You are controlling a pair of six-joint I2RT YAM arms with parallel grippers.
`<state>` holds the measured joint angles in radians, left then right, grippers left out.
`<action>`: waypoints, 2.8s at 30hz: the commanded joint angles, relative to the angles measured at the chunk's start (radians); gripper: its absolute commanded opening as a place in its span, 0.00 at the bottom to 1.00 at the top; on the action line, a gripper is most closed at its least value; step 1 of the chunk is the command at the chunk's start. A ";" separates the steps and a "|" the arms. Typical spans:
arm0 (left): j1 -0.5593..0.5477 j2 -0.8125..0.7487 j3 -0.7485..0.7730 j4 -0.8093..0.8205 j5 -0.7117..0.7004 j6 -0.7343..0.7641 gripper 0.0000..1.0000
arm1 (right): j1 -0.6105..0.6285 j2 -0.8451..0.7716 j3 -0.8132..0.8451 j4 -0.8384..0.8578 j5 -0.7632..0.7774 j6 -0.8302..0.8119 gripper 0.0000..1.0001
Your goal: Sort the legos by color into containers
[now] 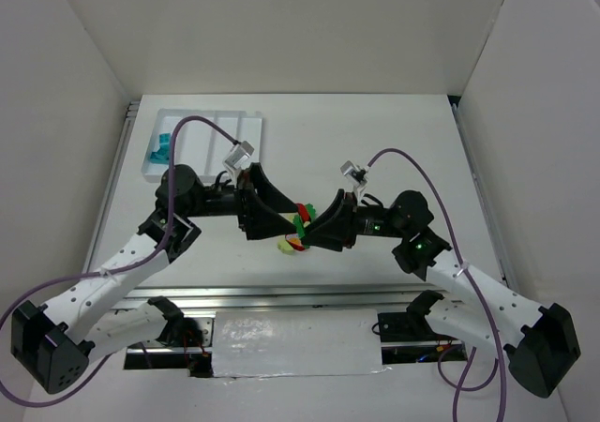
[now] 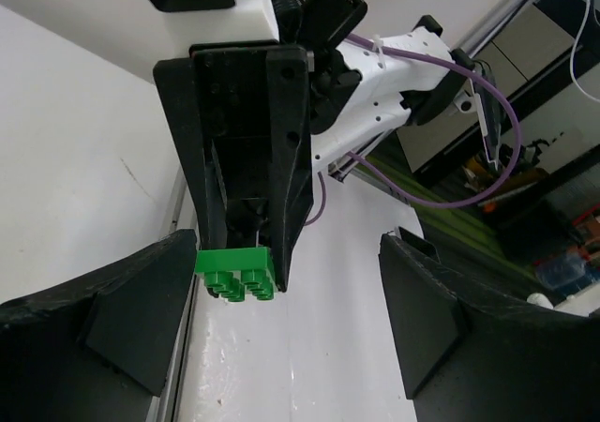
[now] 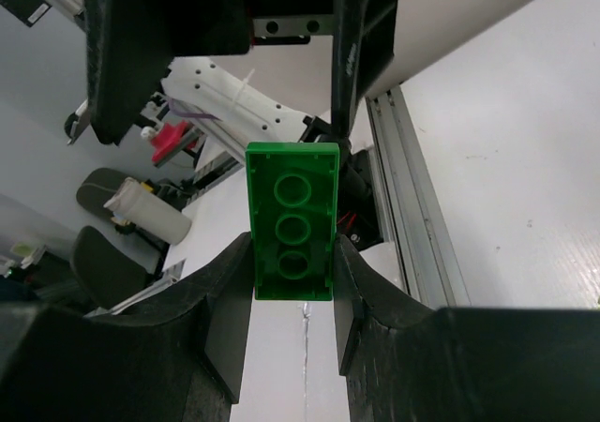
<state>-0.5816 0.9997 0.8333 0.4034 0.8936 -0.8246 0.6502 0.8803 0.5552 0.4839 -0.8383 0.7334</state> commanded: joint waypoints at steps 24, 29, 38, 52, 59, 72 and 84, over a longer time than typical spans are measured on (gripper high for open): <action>-0.081 0.088 0.050 0.020 -0.034 0.057 0.00 | 0.006 -0.063 0.002 -0.013 0.128 -0.037 0.76; -0.014 0.100 0.153 -0.231 -0.169 0.205 0.00 | 0.005 -0.083 -0.023 -0.100 0.214 -0.077 1.00; 0.272 0.336 0.375 -0.656 -1.011 0.285 0.00 | 0.005 -0.122 -0.048 -0.286 0.380 -0.137 1.00; 0.563 1.134 1.131 -1.026 -1.371 0.212 0.00 | 0.006 -0.175 -0.089 -0.346 0.383 -0.186 1.00; 0.609 1.266 1.224 -1.023 -1.288 0.261 0.26 | 0.008 -0.147 -0.077 -0.343 0.372 -0.192 1.00; 0.611 1.159 1.112 -0.977 -1.217 0.254 0.99 | 0.008 -0.035 -0.041 -0.346 0.465 -0.120 1.00; 0.432 0.417 0.540 -0.816 -1.124 0.185 1.00 | 0.045 0.362 0.213 -0.666 0.901 -0.092 0.93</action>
<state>-0.0681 1.5612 1.5043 -0.4911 -0.2916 -0.6346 0.6800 1.2003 0.6960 -0.1040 -0.0685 0.6453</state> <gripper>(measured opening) 0.995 0.941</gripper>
